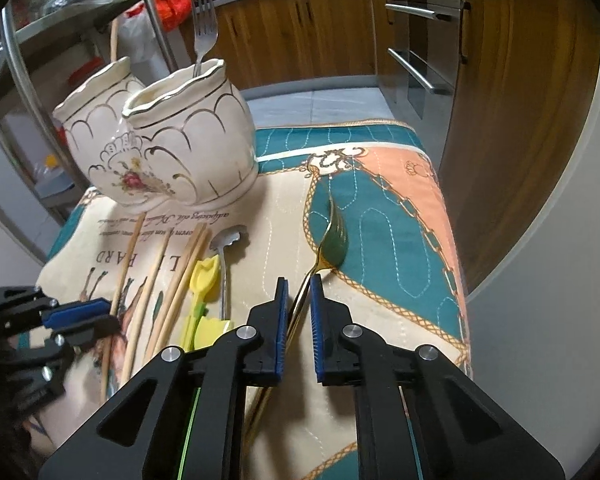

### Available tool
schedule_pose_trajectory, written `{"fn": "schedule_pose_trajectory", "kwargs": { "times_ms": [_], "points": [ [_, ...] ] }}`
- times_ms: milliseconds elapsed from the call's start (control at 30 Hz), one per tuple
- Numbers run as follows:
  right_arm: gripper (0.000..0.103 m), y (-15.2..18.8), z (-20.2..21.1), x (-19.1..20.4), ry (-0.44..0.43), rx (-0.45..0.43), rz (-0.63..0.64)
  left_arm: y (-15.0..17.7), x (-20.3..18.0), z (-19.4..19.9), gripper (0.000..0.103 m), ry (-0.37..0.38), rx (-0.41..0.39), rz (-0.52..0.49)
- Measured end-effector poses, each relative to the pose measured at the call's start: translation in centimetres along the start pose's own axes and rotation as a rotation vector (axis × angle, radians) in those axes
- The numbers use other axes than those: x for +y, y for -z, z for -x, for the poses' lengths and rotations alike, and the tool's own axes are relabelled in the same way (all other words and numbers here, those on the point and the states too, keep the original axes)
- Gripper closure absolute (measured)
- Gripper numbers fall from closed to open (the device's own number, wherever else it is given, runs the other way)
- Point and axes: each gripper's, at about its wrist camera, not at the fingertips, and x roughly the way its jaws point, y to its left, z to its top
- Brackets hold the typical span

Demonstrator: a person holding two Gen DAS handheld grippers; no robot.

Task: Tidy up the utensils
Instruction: 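Grasp the gold fork with the right tool while the left tool grasps another chopstick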

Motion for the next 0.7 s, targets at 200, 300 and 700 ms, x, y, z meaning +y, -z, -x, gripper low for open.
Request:
{"fn": "schedule_pose_trajectory", "kwargs": {
  "times_ms": [200,300,700],
  "points": [
    [0.096,0.3,1.0,-0.3,-0.018,-0.015,0.023,0.5,1.8,0.8,0.103,-0.023,0.036,-0.030],
    [0.096,0.7,1.3,-0.7,-0.025,-0.017,0.017,1.0,2.9,1.2,0.103,-0.010,0.042,0.000],
    [0.097,0.6,2.1,-1.5,-0.031,-0.060,0.000,0.2,0.7,0.1,0.058,-0.042,-0.019,0.133]
  ]
}}
